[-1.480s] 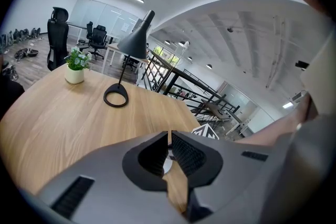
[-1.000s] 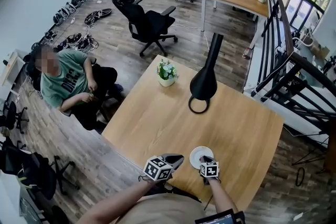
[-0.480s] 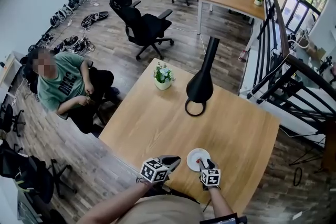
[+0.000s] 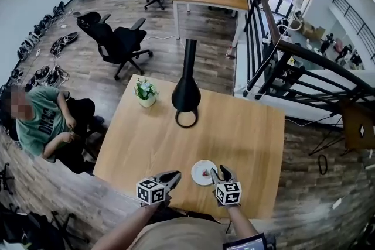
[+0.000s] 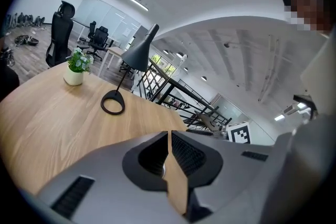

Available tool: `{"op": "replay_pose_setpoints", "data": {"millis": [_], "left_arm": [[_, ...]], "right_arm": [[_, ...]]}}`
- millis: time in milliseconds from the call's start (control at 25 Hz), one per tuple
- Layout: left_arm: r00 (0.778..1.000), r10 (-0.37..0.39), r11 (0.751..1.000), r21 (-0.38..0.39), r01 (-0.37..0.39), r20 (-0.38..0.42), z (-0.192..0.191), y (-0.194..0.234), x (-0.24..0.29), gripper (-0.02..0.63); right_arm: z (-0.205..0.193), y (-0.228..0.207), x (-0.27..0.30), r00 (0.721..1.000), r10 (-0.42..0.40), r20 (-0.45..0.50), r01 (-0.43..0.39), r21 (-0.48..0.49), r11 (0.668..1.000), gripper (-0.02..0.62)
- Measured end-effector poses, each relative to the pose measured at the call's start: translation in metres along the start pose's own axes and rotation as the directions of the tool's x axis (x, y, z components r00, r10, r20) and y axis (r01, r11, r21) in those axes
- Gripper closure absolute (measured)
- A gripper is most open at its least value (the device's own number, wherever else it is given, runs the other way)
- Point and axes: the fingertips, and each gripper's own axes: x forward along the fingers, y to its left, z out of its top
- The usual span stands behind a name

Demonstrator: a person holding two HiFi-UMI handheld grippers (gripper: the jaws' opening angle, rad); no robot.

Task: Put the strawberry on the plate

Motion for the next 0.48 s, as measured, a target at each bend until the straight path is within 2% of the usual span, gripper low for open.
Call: {"op": "replay_pose_setpoints", "data": {"millis": [120, 280, 480], "left_arm": [[0.999, -0.025, 0.999, 0.021, 0.025, 0.033, 0.016, -0.003, -0.005, 0.601], [0.995, -0.057, 0.995, 0.087, 0.051, 0.079, 0.048, -0.009, -0.027, 0.601], [0.986, -0.107, 0.986, 0.143, 0.088, 0.131, 0.082, -0.012, -0.072, 0.601]], "right_arm": [[0.041, 0.014, -0.022, 0.996, -0.004, 0.092, 0.006, -0.025, 1.0, 0.434], [0.093, 0.042, -0.053, 0.979, -0.035, 0.2, 0.047, -0.058, 0.997, 0.434], [0.144, 0.082, -0.095, 0.935, -0.117, 0.334, 0.145, -0.059, 0.988, 0.436]]}}
